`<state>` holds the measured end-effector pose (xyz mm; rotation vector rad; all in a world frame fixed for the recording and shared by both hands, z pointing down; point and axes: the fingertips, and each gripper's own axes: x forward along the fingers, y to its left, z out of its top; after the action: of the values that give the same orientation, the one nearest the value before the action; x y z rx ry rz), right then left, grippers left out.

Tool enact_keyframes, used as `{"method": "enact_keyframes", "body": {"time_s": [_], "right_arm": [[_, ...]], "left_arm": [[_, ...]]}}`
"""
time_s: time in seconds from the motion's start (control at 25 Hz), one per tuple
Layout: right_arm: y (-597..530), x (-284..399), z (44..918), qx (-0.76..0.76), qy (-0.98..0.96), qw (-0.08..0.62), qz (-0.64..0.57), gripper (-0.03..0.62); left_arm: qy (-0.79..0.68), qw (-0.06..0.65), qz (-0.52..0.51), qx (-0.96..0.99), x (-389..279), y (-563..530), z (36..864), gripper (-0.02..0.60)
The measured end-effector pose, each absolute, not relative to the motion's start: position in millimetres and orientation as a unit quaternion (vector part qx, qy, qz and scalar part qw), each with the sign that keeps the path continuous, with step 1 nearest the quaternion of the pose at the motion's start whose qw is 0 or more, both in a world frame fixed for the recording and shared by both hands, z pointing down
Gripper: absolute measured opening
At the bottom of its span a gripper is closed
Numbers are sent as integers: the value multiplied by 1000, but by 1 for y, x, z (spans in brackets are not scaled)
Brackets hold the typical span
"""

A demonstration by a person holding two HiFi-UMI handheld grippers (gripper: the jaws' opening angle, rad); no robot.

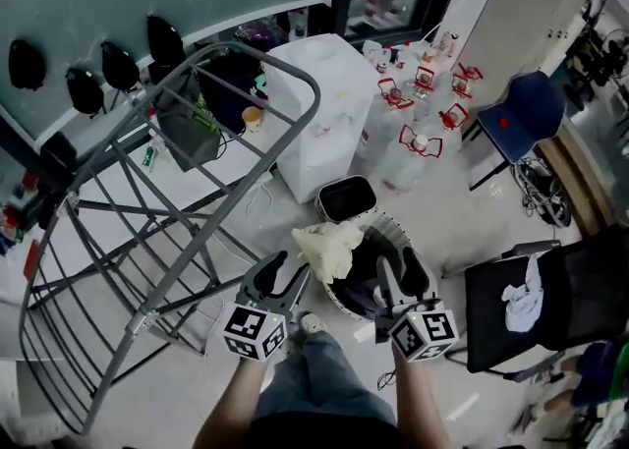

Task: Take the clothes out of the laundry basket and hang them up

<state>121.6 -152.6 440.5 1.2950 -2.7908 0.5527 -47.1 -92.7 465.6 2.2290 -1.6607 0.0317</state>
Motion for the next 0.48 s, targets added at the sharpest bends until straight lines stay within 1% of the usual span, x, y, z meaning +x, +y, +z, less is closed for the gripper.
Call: {"method": "enact_keyframes", "body": {"time_s": [0.48], "right_arm": [[-216,128,511,431,-876,32,215,215]], "left_arm": [[-562,195,75,801,-16,-166,532,198]]}}
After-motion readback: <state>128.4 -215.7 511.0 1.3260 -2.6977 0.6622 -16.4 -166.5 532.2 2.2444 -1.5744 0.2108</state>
